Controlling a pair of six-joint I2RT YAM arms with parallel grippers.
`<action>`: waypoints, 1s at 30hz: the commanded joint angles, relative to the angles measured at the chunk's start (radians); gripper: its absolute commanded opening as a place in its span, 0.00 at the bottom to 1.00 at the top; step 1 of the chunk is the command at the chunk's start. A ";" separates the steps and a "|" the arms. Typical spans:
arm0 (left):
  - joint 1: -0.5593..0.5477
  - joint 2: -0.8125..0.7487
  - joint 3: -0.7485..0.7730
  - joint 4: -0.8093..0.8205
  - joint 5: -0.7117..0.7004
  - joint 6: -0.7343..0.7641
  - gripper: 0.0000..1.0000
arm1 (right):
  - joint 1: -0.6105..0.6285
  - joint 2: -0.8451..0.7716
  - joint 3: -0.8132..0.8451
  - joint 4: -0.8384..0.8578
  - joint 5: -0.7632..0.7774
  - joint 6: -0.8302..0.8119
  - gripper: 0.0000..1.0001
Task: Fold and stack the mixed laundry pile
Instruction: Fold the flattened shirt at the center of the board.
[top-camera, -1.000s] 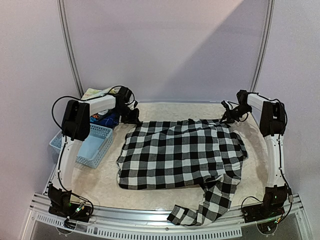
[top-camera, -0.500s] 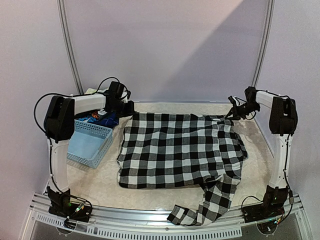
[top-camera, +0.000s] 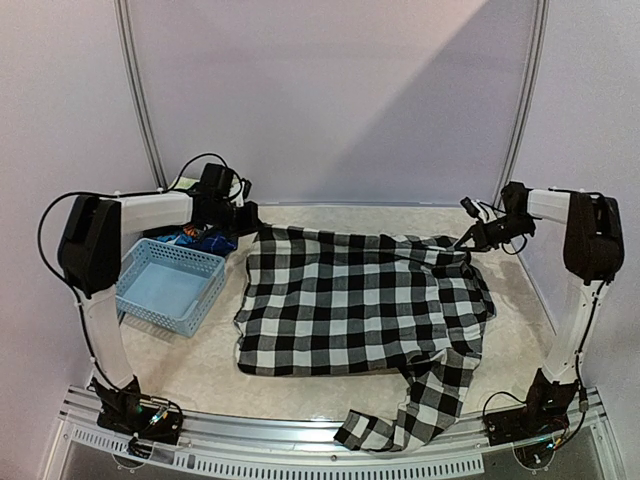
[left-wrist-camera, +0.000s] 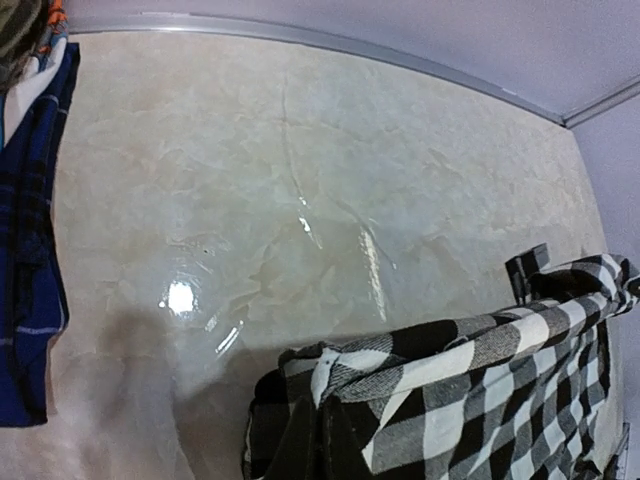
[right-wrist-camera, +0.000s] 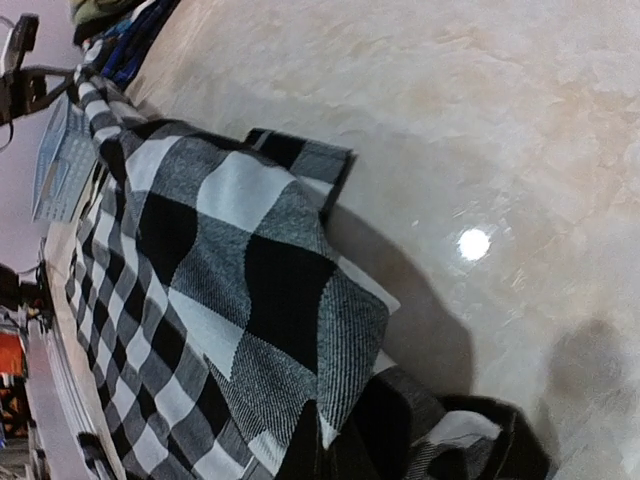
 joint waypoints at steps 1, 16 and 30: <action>0.023 -0.125 -0.130 0.010 0.049 -0.025 0.00 | -0.013 -0.211 -0.207 0.014 -0.016 -0.195 0.01; -0.003 -0.331 -0.443 -0.195 0.131 0.043 0.02 | 0.056 -0.508 -0.554 -0.258 0.279 -0.575 0.24; -0.091 -0.367 -0.239 -0.330 0.032 0.096 0.49 | 0.129 -0.184 0.068 -0.090 0.051 -0.003 0.67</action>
